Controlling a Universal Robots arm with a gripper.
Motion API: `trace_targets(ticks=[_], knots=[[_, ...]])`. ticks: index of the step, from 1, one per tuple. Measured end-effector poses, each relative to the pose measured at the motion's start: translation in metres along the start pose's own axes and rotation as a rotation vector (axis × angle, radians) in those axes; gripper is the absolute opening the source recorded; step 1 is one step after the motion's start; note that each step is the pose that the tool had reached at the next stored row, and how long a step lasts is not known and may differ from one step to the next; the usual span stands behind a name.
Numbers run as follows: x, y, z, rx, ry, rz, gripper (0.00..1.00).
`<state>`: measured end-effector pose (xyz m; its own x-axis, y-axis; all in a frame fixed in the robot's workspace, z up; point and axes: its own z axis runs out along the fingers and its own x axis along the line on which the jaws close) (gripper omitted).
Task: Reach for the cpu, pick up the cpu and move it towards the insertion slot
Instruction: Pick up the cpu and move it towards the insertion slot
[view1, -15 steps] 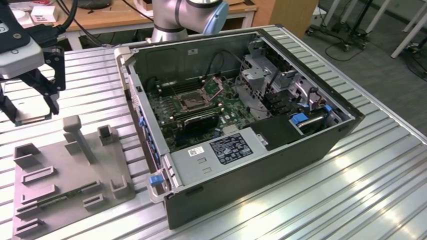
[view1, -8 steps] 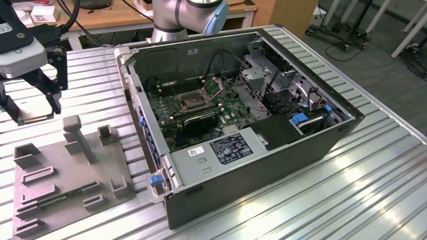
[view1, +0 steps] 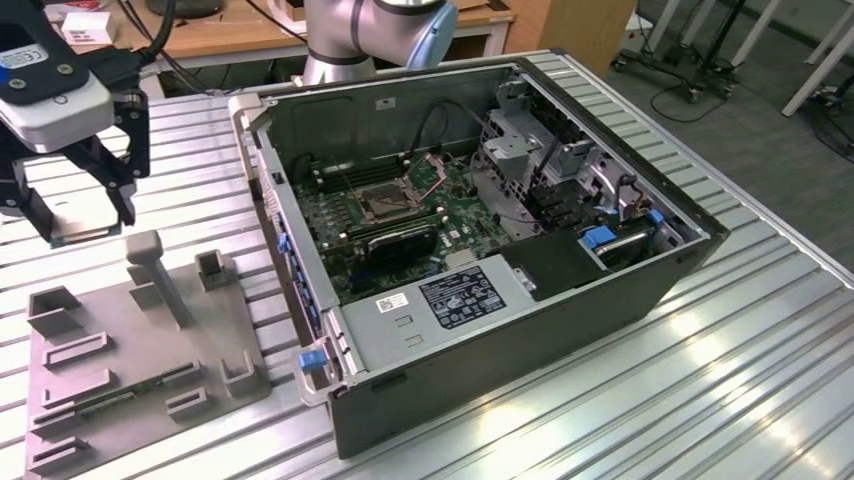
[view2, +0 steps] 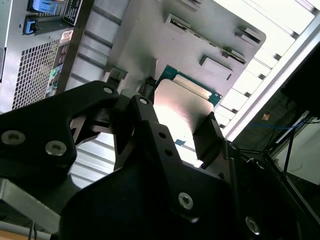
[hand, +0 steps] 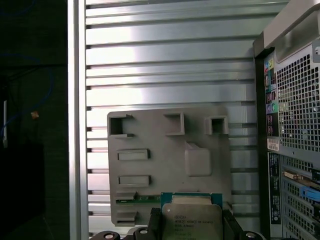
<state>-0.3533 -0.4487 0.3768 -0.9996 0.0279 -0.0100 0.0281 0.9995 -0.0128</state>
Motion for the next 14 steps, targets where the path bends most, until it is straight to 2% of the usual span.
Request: trace_targets(ticks=[14], knots=[[-0.0121,0.0004,0.0001,0.0,0.0,0.0,0.55]])
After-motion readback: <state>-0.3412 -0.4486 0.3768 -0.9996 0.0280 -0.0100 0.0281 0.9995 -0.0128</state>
